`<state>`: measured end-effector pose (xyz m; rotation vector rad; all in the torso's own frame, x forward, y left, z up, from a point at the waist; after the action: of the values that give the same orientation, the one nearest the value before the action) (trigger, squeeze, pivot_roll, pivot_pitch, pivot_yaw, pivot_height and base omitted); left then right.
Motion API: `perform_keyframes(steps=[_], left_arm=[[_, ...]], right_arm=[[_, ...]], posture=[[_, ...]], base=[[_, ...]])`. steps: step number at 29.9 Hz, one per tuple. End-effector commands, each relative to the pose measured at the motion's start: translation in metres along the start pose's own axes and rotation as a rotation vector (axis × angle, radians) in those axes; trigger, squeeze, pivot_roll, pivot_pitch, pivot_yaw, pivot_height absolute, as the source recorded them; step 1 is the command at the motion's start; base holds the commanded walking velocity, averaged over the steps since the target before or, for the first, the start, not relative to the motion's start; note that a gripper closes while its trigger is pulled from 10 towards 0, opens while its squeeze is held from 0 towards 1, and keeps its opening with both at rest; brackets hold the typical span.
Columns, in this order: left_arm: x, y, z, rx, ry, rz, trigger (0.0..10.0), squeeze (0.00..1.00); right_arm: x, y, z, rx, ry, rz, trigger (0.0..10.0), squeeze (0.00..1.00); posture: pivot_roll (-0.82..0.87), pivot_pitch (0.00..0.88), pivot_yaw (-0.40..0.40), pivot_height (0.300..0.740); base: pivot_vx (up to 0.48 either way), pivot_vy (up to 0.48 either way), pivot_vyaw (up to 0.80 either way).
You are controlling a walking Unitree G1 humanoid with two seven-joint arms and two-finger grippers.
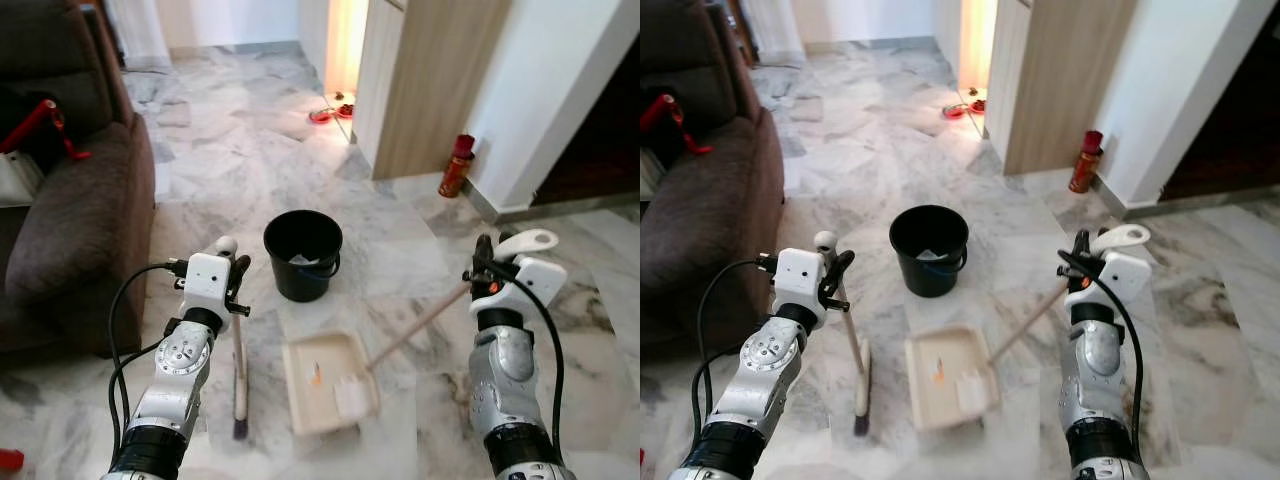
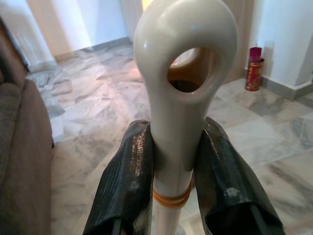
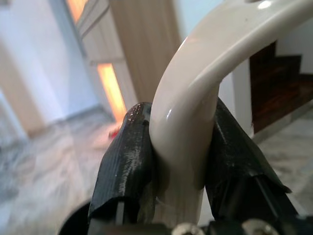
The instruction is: Sweep floor
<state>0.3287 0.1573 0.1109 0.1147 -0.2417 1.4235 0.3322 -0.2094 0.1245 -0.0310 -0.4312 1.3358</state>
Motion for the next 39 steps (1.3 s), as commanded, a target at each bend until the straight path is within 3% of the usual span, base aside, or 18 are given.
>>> perform_keyframes(steps=[1, 11, 19, 39], left_arm=[[0.000, -0.002, 0.014, -0.075, -0.025, -0.004, 10.0, 0.00], [-0.003, -0.003, 0.012, -0.061, -0.053, -0.024, 10.0, 0.00], [-0.001, -0.003, 0.010, -0.052, -0.067, -0.010, 10.0, 0.00], [0.005, -0.001, 0.011, -0.068, -0.066, 0.029, 10.0, 0.00]], right_arm=[[0.014, -0.017, 0.034, -0.142, -0.034, 0.025, 10.0, 0.00], [0.030, -0.031, 0.085, -0.315, -0.087, 0.026, 10.0, 0.00], [0.036, -0.031, 0.088, -0.308, -0.095, 0.040, 10.0, 0.00], [0.050, -0.028, 0.095, -0.319, -0.107, 0.103, 10.0, 0.00]], posture=[[0.00, 0.013, -0.003, 0.740], [0.00, 0.008, -0.003, 0.740], [0.01, 0.008, -0.006, 0.740], [0.01, 0.007, -0.009, 0.740]], base=[[0.000, 0.000, 0.00], [0.000, 0.000, 0.00], [0.142, 0.000, 0.00], [0.384, 0.000, 0.04]])
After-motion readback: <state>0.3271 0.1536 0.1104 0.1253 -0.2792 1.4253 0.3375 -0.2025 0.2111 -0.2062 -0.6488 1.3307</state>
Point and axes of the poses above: a point about 5 cm out from each wrist's last joint towards the gripper, its own y axis pointing back from the gripper into the wrist, its own z axis along the axis of the wrist's last joint, x = y × z, the point moved 1 cm from there along -y, pointing out of the wrist towards the gripper, and after that the axes turned 3 degrees about -y, right-handed, at the moved point
